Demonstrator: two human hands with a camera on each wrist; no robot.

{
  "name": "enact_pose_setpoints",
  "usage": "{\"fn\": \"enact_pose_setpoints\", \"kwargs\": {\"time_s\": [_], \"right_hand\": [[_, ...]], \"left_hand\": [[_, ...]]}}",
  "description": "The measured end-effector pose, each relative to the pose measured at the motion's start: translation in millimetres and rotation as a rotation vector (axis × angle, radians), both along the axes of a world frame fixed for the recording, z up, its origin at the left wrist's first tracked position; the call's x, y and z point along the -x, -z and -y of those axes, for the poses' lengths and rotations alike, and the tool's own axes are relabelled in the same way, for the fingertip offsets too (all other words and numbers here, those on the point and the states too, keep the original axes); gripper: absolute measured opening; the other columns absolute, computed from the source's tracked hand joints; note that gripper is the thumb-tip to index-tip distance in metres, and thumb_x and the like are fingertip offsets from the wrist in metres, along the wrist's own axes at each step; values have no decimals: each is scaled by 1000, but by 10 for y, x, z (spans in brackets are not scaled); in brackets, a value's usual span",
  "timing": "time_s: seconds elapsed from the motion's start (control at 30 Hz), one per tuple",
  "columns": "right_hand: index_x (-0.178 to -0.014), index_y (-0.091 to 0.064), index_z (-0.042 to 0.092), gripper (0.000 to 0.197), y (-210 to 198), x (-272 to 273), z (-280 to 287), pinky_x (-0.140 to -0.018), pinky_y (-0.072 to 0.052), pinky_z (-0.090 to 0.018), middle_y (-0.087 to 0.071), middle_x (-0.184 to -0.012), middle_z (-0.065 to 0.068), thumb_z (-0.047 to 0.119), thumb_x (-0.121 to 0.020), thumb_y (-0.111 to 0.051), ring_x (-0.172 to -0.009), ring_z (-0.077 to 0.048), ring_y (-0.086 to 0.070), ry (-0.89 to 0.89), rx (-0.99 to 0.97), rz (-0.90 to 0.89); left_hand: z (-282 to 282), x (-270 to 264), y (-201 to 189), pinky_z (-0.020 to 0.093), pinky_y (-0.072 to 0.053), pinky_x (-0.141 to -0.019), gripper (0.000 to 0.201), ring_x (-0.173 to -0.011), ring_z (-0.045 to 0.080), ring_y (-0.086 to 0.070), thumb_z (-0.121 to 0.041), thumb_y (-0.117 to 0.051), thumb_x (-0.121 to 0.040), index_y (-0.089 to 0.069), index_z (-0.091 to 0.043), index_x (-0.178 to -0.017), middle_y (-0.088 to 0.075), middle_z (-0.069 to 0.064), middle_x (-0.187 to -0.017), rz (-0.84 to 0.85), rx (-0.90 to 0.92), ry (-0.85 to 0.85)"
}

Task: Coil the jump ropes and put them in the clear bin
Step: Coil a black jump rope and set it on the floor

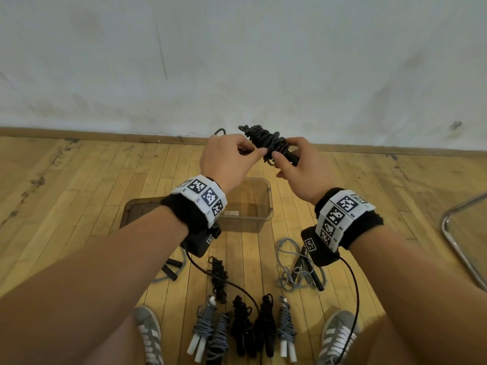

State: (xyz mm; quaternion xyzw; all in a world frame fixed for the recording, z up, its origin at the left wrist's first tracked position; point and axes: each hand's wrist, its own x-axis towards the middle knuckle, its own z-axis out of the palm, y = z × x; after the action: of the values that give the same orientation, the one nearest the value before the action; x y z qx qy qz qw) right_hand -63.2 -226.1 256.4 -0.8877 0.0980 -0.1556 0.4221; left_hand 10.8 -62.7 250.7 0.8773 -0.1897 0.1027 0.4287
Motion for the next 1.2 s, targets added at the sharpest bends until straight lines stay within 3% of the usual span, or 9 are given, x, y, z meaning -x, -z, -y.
{"fn": "enact_pose_setpoints", "kwargs": {"time_s": [0.07,0.2,0.37,0.57,0.63,0.83,0.97,1.07,1.2], "right_hand": [[-137,-52,16,42,-21,-3,2,-72,-63,-33,-73,-102,0,36,-101,-59,-67,-5,-72,-19,-61,-33],[-130,-61,9,34,-63,-6,31,-59,-57,-22,-72,-90,-1,29,-103,-57,-60,-2,-68,-85,-128,-71],[-121,-67,20,25,-66,32,70,-75,-63,-40,-71,-76,4,34,-103,-56,-62,-13,-68,-117,-116,-133],[-103,-69,32,14,-81,51,42,-76,-62,-50,-70,-81,-11,25,-102,-57,-70,-16,-64,-138,-242,-59],[-101,-71,36,16,-80,60,30,-78,-62,-51,-73,-89,-16,29,-101,-57,-72,-19,-65,-174,-215,-90],[-105,-73,20,16,-97,87,-76,-62,-58,-32,-71,-80,-7,17,-100,-58,-65,-13,-61,-245,-212,-113],[-110,-73,13,18,-110,88,-76,-59,-55,-26,-68,-74,-3,16,-100,-58,-61,-9,-60,-230,-262,-117],[-112,-72,6,21,-101,82,-68,-58,-54,-25,-67,-78,-11,15,-100,-58,-61,-12,-59,-232,-276,-133],[-113,-71,1,23,-82,77,-44,-58,-55,-24,-67,-78,-8,14,-100,-57,-59,-7,-60,-240,-370,-145]], "left_hand": [[4,27,-18,30,-50,-78,22,-96,10,-60,-50,-69,-90,-77,-29,-91,-73,-11,-87,71,-14,10],[-33,52,-60,13,-33,-71,17,-97,6,-46,-26,-65,-87,-71,-29,-102,-60,-2,-101,114,-84,81],[-82,14,-92,25,-43,-83,23,-104,10,-47,-10,-64,-88,-73,-25,-104,-63,-4,-103,201,-152,192],[-87,-35,-144,24,-44,-100,32,-119,16,-49,-16,-76,-82,-70,-25,-112,-55,-5,-120,209,48,132],[-84,-18,-135,13,-38,-102,44,-125,16,-43,-19,-81,-78,-64,-26,-118,-47,-2,-130,207,76,102],[-90,-18,-140,28,-58,-86,17,-97,3,-65,-22,-78,-85,-72,-29,-100,-65,-12,-111,48,201,104],[-104,-18,-148,22,-53,-91,36,-105,0,-64,-5,-66,-90,-76,-33,-111,-70,-19,-113,40,199,212],[-98,-10,-172,29,-59,-89,34,-98,4,-70,-1,-59,-94,-80,-28,-97,-76,-13,-101,-42,229,282],[-146,-16,-186,31,-56,-85,32,-97,10,-70,-23,-50,-97,-82,-25,-95,-77,-9,-97,-184,201,344]]}}
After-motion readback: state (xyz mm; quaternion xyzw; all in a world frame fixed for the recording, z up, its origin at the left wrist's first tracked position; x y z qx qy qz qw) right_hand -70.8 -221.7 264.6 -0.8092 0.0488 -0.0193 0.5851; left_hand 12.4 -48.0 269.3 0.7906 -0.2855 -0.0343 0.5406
